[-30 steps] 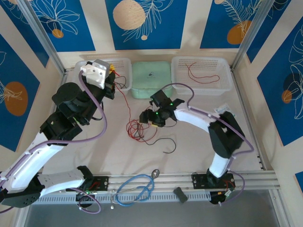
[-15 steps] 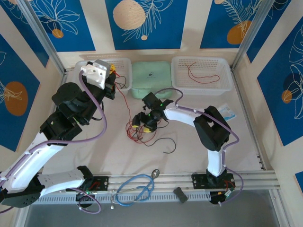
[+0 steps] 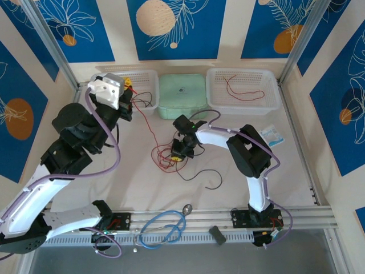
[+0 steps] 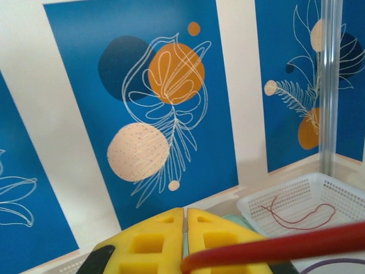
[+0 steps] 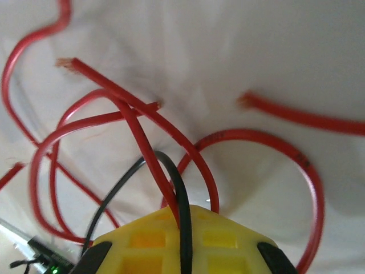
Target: Untangle the cables
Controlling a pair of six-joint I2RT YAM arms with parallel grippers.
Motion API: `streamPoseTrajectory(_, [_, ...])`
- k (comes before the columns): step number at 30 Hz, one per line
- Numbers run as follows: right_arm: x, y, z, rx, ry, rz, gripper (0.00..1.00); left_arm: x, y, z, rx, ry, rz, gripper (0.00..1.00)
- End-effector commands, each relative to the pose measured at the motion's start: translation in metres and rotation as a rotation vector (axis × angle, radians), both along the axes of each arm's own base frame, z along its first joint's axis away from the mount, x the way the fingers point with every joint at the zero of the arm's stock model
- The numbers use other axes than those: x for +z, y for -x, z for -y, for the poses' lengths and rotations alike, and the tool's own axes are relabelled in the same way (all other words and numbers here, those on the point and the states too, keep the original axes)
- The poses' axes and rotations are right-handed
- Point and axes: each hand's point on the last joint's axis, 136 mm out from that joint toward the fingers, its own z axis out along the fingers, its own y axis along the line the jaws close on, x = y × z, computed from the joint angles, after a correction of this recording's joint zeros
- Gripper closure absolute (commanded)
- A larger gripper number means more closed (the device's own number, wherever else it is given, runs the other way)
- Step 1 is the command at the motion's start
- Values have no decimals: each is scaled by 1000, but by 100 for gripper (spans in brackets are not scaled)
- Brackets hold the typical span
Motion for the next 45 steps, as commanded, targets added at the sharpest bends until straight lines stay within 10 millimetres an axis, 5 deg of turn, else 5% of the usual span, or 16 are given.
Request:
streamPoseTrajectory(1, [1, 0, 35, -15, 97, 21, 100, 26, 13, -25, 54, 18, 69, 100])
streamPoseTrajectory(22, [5, -57, 159, 22, 469, 197, 100, 43, 36, -81, 223, 5, 166, 100])
streamPoseTrajectory(30, [32, -87, 187, -10, 474, 292, 100, 33, 34, -73, 185, 4, 132, 100])
streamPoseTrajectory(38, [100, -106, 182, 68, 395, 507, 58, 20, 22, -43, 90, -8, 58, 100])
streamPoseTrajectory(45, [163, -86, 184, 106, 341, 677, 34, 8, 12, -20, 34, -4, 15, 100])
